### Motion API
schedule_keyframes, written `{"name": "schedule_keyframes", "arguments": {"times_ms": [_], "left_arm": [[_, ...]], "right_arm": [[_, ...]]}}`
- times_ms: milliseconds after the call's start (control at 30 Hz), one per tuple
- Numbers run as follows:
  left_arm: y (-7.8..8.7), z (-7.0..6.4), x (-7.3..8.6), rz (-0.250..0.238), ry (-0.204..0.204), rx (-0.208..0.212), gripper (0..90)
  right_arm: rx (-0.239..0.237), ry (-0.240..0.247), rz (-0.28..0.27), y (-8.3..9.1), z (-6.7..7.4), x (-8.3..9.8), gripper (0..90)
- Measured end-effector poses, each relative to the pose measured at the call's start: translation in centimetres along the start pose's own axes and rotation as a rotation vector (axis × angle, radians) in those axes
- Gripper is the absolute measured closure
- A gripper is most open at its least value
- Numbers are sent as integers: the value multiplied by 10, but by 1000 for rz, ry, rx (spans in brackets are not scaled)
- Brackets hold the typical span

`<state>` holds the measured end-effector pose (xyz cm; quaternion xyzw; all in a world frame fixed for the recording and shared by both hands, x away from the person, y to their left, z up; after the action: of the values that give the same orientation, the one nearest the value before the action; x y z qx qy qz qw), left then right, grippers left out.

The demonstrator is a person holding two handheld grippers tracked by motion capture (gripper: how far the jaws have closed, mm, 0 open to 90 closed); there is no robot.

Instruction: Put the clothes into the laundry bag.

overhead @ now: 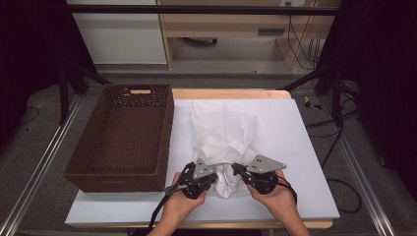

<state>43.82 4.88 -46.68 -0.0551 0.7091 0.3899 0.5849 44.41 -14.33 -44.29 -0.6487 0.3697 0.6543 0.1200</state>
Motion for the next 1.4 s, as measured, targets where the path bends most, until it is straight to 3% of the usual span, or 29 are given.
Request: {"name": "schedule_keyframes", "arguments": {"times_ms": [233,400,500,700,800,1033,1400], "left_arm": [[10,-16,3,-9,-12,45,900],[12,-26,2,-17,-3,81,900],[14,-33,0,-23,25,120,900],[-2,-55,4,7,41,189,900],[-20,-60,3,23,20,180,900],[-42,-57,4,35,21,129,900],[-47,-43,9,48,-51,37,900]], "right_arm": [[3,-2,2,0,-1,1,893],[1,2,-3,1,-2,0,893],[4,-2,-6,2,-5,1,893],[2,-15,-10,3,-7,2,893],[4,-20,-10,4,-7,2,893],[2,-26,-7,4,-8,3,893],[4,-30,-7,6,-11,4,893]]}}
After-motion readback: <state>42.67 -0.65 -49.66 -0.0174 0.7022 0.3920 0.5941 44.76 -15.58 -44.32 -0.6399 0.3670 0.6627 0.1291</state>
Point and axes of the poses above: each handheld gripper's, and its own axes: y roughly backward along the jaws, x roughly out of its underside, z roughly to its left, the point moved 3 cm from there along -y, roughly forward along the jaws, and after that the axes turned 9 degrees about -z, right-handed, at the moved point
